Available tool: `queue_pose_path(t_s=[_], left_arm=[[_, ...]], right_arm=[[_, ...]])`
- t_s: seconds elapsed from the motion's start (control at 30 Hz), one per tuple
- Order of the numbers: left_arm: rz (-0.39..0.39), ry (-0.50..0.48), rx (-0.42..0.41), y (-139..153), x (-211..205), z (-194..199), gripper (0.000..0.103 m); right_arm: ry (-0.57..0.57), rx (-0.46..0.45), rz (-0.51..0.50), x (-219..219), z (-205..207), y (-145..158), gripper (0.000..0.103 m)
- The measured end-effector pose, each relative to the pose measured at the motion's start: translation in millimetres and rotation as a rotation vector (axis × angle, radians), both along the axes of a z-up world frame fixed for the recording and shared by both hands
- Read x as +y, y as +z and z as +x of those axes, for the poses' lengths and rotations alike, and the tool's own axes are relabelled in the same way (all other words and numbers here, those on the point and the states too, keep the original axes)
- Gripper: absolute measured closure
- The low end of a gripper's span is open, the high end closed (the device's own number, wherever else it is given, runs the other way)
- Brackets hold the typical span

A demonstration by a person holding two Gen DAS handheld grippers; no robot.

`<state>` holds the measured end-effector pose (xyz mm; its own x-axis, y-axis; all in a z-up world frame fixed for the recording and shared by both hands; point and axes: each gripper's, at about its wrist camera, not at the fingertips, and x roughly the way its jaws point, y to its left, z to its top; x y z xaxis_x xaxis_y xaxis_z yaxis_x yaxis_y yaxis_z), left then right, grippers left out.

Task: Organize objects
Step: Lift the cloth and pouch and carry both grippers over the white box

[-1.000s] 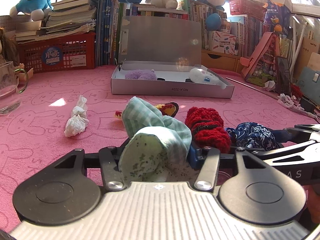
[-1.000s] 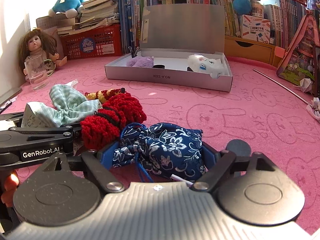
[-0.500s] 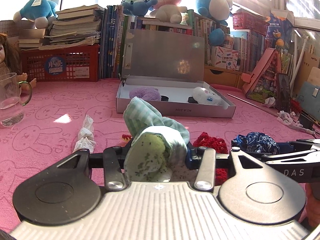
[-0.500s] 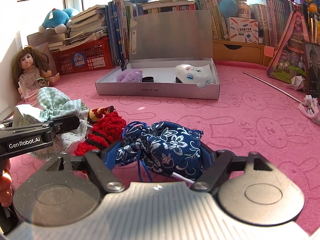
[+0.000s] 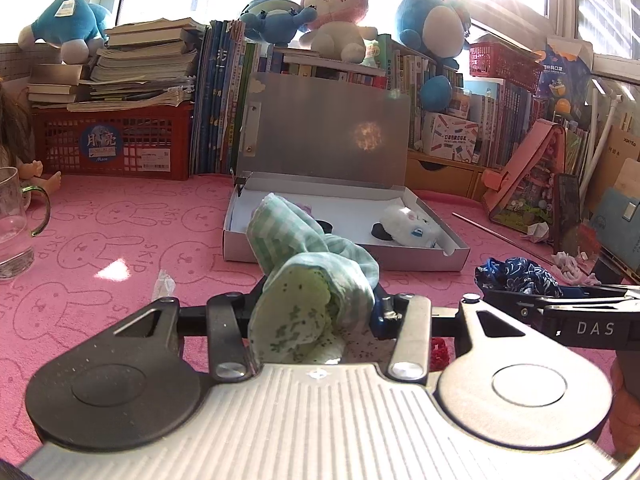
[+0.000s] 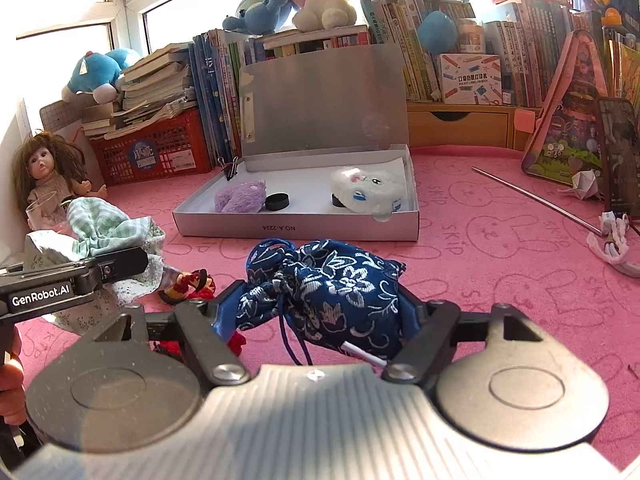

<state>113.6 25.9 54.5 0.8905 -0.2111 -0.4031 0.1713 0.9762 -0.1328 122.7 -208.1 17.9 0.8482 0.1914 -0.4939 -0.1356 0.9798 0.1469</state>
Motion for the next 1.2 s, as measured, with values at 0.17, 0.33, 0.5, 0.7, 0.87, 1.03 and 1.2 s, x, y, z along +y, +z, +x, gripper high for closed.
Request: queue_pose_path(t_s=[0.17,0.33,0.5,0.7,0.87,1.03,1.2], left_arm=[[-0.029,-0.013,0.015,9,2,17,0.051],[-0.037,-0.039,0.043,17,1,43,0.051],[-0.041,-0.040,0.038,28,0,73,0.051],[-0.056,-0.048,0.049,41,2,116,0.051],[-0.090,-0.043,0.061,52,5,156,0.051],[-0.096,-0.039,0.059,53,2,191,0.051],[-0.119,-0.035,0.078,41,-4,229,0.051]], right_arm=[[-0.017,-0.002,0.022,-10,18,12,0.029],[-0.023,-0.007,0.020,-16,39,25,0.029],[-0.027,0.003,0.023,-22,66,34,0.029],[-0.034,0.021,0.056,-34,102,45,0.030],[-0.032,0.045,0.111,-43,133,50,0.030],[-0.035,0.071,0.137,-48,161,47,0.030],[-0.024,0.075,0.106,-42,189,44,0.030]])
